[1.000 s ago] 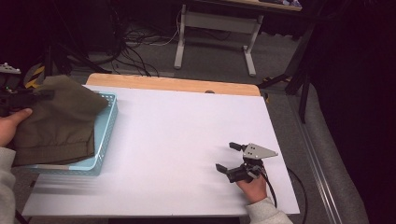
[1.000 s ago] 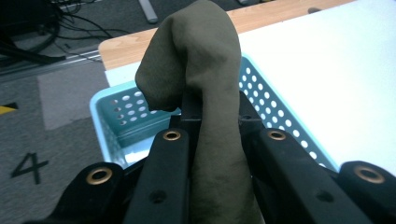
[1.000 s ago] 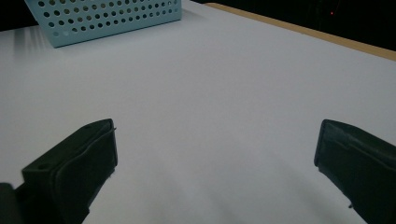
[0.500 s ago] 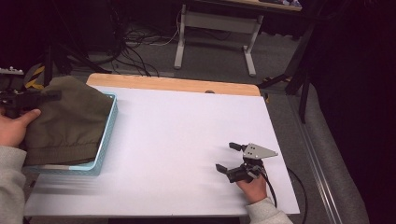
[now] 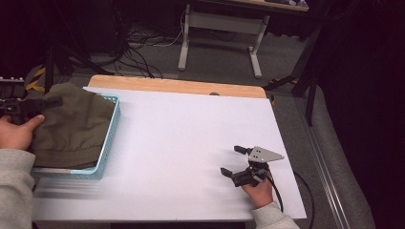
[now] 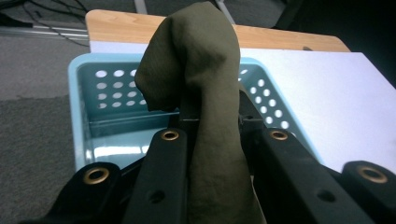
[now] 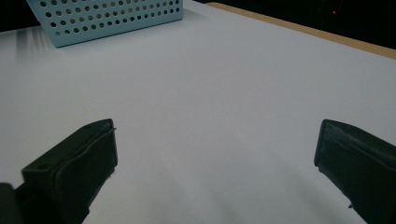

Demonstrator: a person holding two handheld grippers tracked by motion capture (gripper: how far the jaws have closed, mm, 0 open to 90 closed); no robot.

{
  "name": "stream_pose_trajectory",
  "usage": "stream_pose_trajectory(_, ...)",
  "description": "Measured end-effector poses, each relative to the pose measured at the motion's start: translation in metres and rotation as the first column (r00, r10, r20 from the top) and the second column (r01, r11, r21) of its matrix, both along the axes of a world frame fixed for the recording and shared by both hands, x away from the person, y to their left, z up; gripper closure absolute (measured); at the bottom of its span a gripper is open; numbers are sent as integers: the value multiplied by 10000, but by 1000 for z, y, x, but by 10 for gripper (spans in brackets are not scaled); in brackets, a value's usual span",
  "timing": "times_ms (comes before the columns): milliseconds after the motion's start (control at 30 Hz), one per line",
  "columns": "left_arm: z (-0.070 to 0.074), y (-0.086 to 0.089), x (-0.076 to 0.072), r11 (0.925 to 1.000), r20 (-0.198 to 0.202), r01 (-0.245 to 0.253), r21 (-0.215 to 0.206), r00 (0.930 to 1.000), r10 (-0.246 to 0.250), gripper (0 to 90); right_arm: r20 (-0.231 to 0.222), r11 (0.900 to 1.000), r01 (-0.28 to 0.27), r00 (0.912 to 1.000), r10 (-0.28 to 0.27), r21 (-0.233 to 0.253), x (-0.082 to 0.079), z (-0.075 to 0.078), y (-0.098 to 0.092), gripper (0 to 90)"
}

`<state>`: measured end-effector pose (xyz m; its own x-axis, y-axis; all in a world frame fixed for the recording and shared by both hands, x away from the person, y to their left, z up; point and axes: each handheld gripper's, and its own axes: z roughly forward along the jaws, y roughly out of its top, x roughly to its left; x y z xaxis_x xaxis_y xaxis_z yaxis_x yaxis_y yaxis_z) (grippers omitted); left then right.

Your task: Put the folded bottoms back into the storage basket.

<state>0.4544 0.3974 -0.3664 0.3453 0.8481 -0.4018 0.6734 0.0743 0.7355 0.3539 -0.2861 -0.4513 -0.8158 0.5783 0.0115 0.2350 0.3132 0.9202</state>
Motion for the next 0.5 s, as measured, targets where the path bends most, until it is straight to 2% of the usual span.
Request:
stream_pose_trajectory(33,-4,3,1,9997,-90,-258,-4,9996,258,780,2,10000,2,10000,-2,-3,0,0,0,0)
stream_pose_trajectory(267,-14,7,2,9966,-330,-812,-108,9962,808,767,-5,10000,-5,10000,5,-7,0,0,0,0)
stream_pose_trajectory(400,-18,8,4,9944,-433,-1014,289,9938,1026,757,-1,10000,-3,10000,3,-13,0,0,0,0)
stream_pose_trajectory(500,-23,7,6,9931,-624,-1119,356,9915,1139,748,1,10000,-14,10000,14,-15,0,0,0,0)
